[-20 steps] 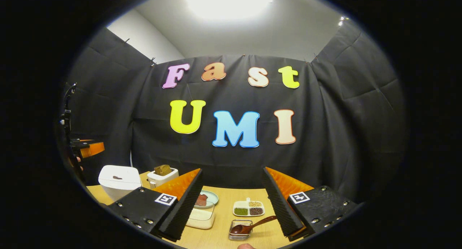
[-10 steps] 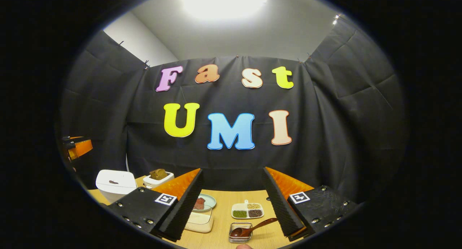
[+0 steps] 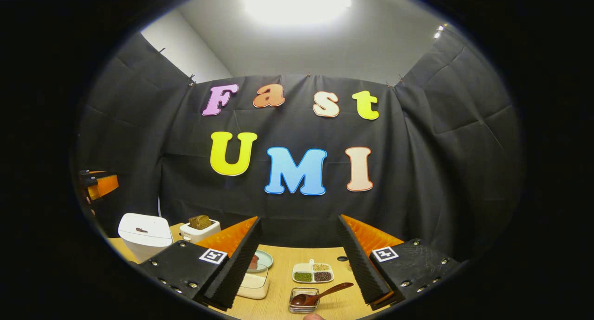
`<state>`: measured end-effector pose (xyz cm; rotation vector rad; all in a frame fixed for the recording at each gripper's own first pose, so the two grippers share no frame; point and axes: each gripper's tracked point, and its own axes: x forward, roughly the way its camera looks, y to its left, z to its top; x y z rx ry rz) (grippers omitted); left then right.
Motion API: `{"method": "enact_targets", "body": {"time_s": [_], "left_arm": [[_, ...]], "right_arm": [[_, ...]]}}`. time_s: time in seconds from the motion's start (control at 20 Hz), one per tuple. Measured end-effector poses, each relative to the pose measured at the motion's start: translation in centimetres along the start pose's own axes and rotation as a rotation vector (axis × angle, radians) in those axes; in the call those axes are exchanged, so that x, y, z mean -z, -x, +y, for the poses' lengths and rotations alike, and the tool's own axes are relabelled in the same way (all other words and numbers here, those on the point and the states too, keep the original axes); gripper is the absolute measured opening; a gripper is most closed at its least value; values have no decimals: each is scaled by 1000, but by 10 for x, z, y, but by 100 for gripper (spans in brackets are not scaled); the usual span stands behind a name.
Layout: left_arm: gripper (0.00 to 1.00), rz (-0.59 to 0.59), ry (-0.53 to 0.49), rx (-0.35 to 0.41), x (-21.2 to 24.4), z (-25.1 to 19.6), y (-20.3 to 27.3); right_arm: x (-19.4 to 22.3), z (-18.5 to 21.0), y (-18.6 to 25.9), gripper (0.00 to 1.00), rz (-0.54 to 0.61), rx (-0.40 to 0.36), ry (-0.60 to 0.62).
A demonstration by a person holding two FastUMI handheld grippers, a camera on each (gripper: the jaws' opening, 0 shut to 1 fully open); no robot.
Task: Close the left gripper, press the button to open the rice cooker; take a wooden spoon from the chopstick holder with the right hand, scoop a spoonful of rice and pour it into the rice cooker, then put the wooden spoon back into the chopstick holder.
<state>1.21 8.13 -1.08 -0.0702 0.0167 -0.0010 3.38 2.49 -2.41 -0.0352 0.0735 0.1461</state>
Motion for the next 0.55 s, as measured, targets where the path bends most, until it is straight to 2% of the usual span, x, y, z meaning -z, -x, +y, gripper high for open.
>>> {"method": "enact_targets", "body": {"time_s": [0.1, 0.15, 0.25, 0.3, 0.55], "left_arm": [[97, -12, -18, 4, -5, -3, 1], [99, -18, -25, 6, -6, -4, 1], [99, -30, -42, 6, -10, -5, 2], [95, -37, -49, 6, -13, -4, 1], [97, -53, -73, 15, -19, -10, 1]], "right_arm": [[1, 2, -1, 94, 5, -2, 1], [0, 2, -1, 98, 3, -1, 0], [-2, 3, 0, 98, -3, -2, -5], [-2, 3, 0, 98, -4, -2, -7], [-1, 6, -1, 98, -3, -9, -11]]}}
